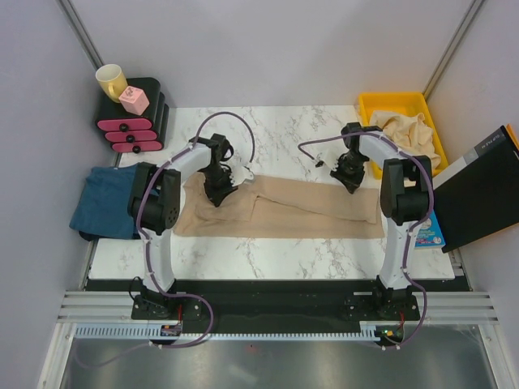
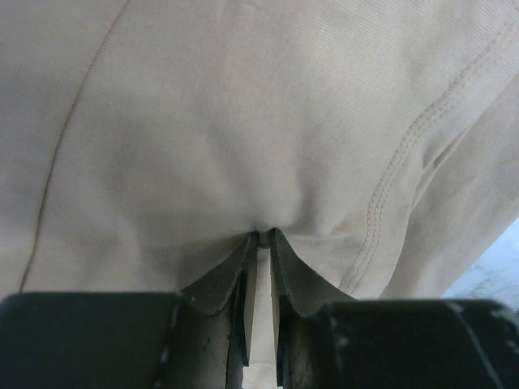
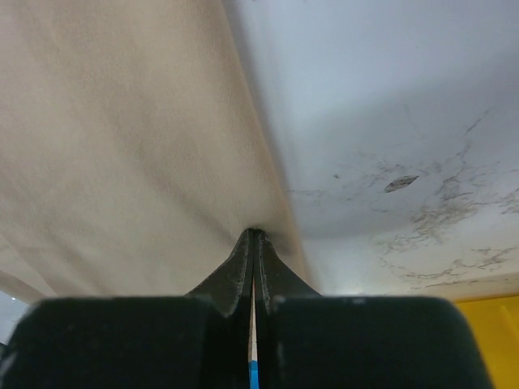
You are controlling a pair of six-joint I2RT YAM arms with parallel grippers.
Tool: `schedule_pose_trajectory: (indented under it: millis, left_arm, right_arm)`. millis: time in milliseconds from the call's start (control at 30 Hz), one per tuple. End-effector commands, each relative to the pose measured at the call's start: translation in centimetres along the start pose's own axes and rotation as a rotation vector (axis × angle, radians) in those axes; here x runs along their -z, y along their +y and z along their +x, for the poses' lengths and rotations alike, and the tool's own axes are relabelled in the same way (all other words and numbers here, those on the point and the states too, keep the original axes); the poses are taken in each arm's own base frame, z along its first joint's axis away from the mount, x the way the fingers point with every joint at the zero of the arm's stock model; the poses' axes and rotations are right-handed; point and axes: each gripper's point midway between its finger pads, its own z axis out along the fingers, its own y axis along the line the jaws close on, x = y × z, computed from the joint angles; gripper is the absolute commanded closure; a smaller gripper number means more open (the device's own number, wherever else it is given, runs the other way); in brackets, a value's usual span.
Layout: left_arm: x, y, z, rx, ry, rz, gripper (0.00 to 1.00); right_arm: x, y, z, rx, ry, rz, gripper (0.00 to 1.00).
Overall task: Fold and stack the t-shirts
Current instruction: Fold the tshirt
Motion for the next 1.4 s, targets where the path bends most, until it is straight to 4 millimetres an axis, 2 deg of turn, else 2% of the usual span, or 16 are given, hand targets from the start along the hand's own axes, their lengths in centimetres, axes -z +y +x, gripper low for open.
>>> schedule_pose_trajectory:
  millis: [0,167,300,367,400,500,533,633,900,967,1000,1067,1233,1300,1333,1367]
  left_arm:
    - [-1.5,8.3,-0.1,-0.046,0.054,-0.259,0.80]
    - [-0.2,13.1,-1.7,-0.060,0.073,-0.388,0.81]
    - [1.3,17.2,-4.3,-0.076,0.046,-0.497,0.81]
    - [2.0,18.5,-5.1,-0.100,0.056,-0.540,0.82]
    - [3.0,19.5,-6.0,-0.112,0.044,-0.578,0.82]
    - [3.4,21.2,-7.4,-0.169,0.049,-0.638,0.83]
    - [3.0,21.4,-7.8,-0.188,0.058,-0.644,0.83]
    - [3.7,23.1,-9.6,-0.257,0.058,-0.728,0.84]
    - [4.4,27.0,-15.5,-0.411,-0.007,-0.905,0.84]
    - [5.0,27.5,-17.1,-0.442,-0.028,-0.948,0.83]
    - [4.2,27.7,-17.5,-0.453,-0.035,-0.947,0.82]
    - [4.2,27.5,-18.7,-0.472,-0.057,-0.965,0.81]
    - [3.8,25.8,-21.3,-0.486,-0.126,-0.953,0.78]
    - [4.3,25.3,-22.0,-0.477,-0.155,-0.965,0.71]
    - [5.7,25.2,-22.5,-0.455,-0.184,-0.989,0.65]
    - [6.0,25.1,-22.5,-0.444,-0.191,-0.995,0.46]
  right_arm:
    - [-1.7,2.6,2.1,0.001,0.037,-0.093,1.00]
    - [-1.1,4.9,2.7,0.031,0.043,-0.123,1.00]
    - [-0.6,6.3,2.3,0.048,0.030,-0.150,1.00]
    - [-0.2,7.1,2.0,0.063,0.024,-0.163,1.00]
    - [-0.2,7.6,1.7,0.082,0.025,-0.170,1.00]
    - [0.2,9.0,0.7,0.134,0.015,-0.176,1.00]
    - [0.5,9.4,0.4,0.148,0.010,-0.176,1.00]
    - [0.8,10.6,-0.7,0.187,-0.005,-0.184,1.00]
    - [1.3,12.9,-3.7,0.279,-0.042,-0.200,1.00]
    - [1.3,13.9,-4.5,0.308,-0.045,-0.209,1.00]
    - [1.3,14.1,-4.8,0.318,-0.049,-0.211,1.00]
    - [1.4,15.0,-5.7,0.342,-0.059,-0.219,1.00]
    - [1.2,16.3,-7.5,0.394,-0.070,-0.224,1.00]
    - [1.2,16.3,-8.2,0.405,-0.075,-0.218,1.00]
    - [1.4,16.3,-8.4,0.407,-0.079,-0.213,1.00]
    - [1.6,16.2,-8.7,0.410,-0.084,-0.206,1.00]
